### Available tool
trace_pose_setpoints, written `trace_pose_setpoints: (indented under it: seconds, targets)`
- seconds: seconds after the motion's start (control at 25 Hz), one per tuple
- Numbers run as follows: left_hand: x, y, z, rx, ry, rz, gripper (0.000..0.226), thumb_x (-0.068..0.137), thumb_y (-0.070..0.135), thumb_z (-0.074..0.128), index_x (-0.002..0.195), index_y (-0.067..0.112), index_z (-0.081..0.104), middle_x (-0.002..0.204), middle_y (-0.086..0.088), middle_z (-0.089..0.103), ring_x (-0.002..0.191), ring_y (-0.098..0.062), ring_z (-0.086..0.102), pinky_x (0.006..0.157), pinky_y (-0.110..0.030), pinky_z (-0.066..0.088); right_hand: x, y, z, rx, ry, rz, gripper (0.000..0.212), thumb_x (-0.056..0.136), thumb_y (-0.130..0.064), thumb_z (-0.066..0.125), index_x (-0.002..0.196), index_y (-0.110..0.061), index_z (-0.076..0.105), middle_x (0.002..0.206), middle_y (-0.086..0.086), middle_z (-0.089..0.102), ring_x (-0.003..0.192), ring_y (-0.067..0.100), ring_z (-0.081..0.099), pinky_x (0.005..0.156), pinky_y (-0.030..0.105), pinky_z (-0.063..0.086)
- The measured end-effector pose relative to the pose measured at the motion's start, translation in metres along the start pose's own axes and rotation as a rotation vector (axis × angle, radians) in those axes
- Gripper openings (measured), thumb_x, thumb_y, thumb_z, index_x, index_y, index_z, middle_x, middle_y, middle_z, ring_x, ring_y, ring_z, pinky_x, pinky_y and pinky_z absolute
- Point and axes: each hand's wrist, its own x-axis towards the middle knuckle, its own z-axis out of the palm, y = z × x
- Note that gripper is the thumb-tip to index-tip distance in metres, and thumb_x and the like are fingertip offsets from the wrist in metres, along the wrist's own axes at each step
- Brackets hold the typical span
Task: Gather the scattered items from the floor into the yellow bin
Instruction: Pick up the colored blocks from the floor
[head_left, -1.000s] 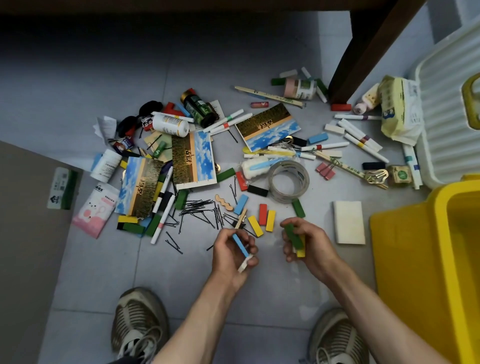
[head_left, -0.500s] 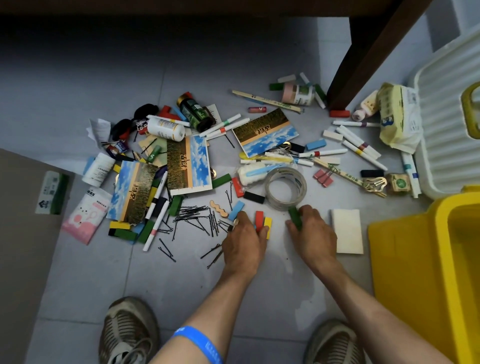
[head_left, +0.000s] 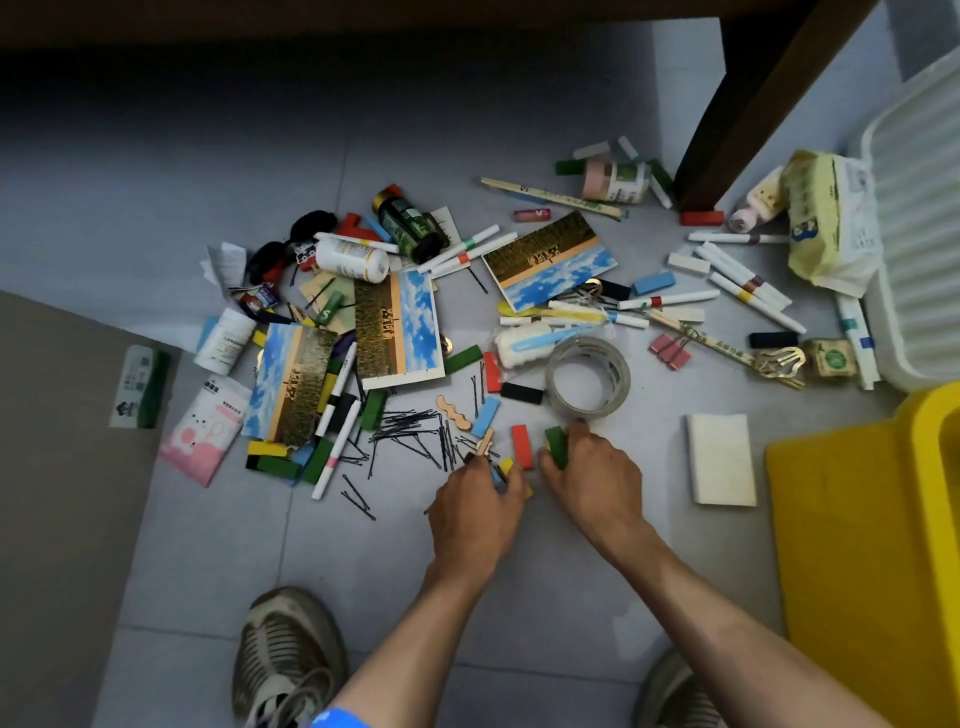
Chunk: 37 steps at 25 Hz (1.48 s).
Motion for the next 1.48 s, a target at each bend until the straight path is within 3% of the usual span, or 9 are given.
trace_pose_setpoints:
  seconds: [0.24, 0.48, 0.68, 0.8, 0.92, 1.08, 1.24, 1.32, 1.48]
  targets:
    - [0.005, 0.012, 0.011, 0.016, -0.015, 0.046, 0.019, 0.09, 0.03, 0.056, 0.098, 0.013, 0.06, 0.096, -0.006, 0.066, 0.089, -0.025, 0.064, 0.073, -0.034, 0.053, -0.007, 0.018, -0.007, 0.185, -0.084, 0.077, 0.025, 0.086, -0.039, 0.052, 0.083, -0.015, 0.047, 0.077, 0.005, 0.064, 0.071, 0.027, 0.061, 0.053, 0.03, 0.034]
    - [0.014, 0.026, 0.006, -0.053, 0.171, 0.153, 0.018, 0.09, 0.032, 0.056, 0.093, 0.014, 0.058, 0.087, -0.003, 0.061, 0.075, -0.018, 0.058, 0.062, -0.028, 0.039, -0.023, 0.027, -0.012, 0.481, -0.06, 0.156, 0.013, 0.087, -0.031, 0.052, 0.082, -0.019, 0.05, 0.068, -0.003, 0.058, 0.061, 0.009, 0.052, 0.051, 0.027, 0.038]
    - [0.03, 0.047, 0.012, 0.086, 0.033, 0.233, 0.021, 0.092, 0.024, 0.057, 0.106, 0.009, 0.061, 0.104, -0.009, 0.062, 0.098, -0.025, 0.059, 0.077, -0.032, 0.046, -0.028, 0.026, -0.018, 0.469, -0.063, 0.049, 0.012, 0.085, -0.032, 0.051, 0.079, -0.025, 0.045, 0.063, -0.006, 0.054, 0.058, 0.011, 0.05, 0.05, 0.028, 0.036]
    - [0.027, 0.037, 0.004, -0.247, 0.014, 0.079, 0.011, 0.085, 0.022, 0.061, 0.078, 0.014, 0.059, 0.074, 0.0, 0.06, 0.069, -0.014, 0.056, 0.058, -0.023, 0.042, -0.018, 0.017, -0.022, 0.314, -0.045, -0.077, 0.013, 0.086, -0.033, 0.051, 0.085, -0.025, 0.042, 0.066, -0.007, 0.056, 0.06, 0.018, 0.054, 0.048, 0.032, 0.032]
    - [0.025, 0.021, -0.013, -0.673, 0.074, -0.147, 0.024, 0.076, 0.024, 0.065, 0.061, 0.016, 0.049, 0.052, 0.004, 0.053, 0.047, -0.007, 0.047, 0.045, -0.021, 0.039, 0.002, -0.007, -0.018, 0.095, 0.036, -0.232, 0.024, 0.092, -0.028, 0.051, 0.112, -0.015, 0.048, 0.085, 0.007, 0.067, 0.069, 0.031, 0.064, 0.051, 0.031, 0.035]
    - [0.036, 0.004, -0.037, -1.089, -0.021, -0.338, 0.007, 0.087, 0.015, 0.058, 0.087, 0.022, 0.058, 0.083, -0.011, 0.068, 0.067, -0.023, 0.068, 0.049, -0.031, 0.052, 0.025, -0.042, -0.006, -0.262, 0.104, -0.282, 0.043, 0.092, -0.015, 0.048, 0.134, -0.004, 0.045, 0.094, 0.01, 0.068, 0.064, 0.03, 0.068, 0.045, 0.03, 0.038]
    - [0.055, 0.009, -0.046, -1.168, -0.12, -0.359, 0.02, 0.087, 0.007, 0.049, 0.079, 0.017, 0.063, 0.072, -0.009, 0.066, 0.054, -0.023, 0.065, 0.04, -0.021, 0.04, 0.034, -0.045, -0.005, -0.432, 0.059, -0.256, 0.019, 0.09, -0.014, 0.055, 0.109, -0.012, 0.052, 0.08, 0.004, 0.068, 0.06, 0.022, 0.066, 0.043, 0.028, 0.037]
    - [0.064, 0.014, -0.044, -1.111, -0.101, -0.35, 0.015, 0.086, 0.013, 0.061, 0.071, 0.016, 0.061, 0.06, -0.003, 0.063, 0.048, -0.017, 0.063, 0.04, -0.019, 0.039, 0.034, -0.041, -0.001, -0.378, -0.004, -0.252, 0.016, 0.093, -0.016, 0.048, 0.109, -0.012, 0.049, 0.081, 0.005, 0.069, 0.064, 0.025, 0.067, 0.047, 0.029, 0.034]
    - [0.076, 0.007, -0.029, -0.283, 0.064, 0.022, 0.02, 0.077, 0.031, 0.076, 0.081, 0.016, 0.062, 0.082, -0.001, 0.063, 0.075, -0.02, 0.059, 0.064, -0.028, 0.047, 0.036, -0.028, -0.004, 0.118, -0.136, -0.138, 0.018, 0.097, -0.031, 0.049, 0.097, -0.013, 0.048, 0.083, 0.008, 0.065, 0.073, 0.028, 0.063, 0.057, 0.034, 0.044]
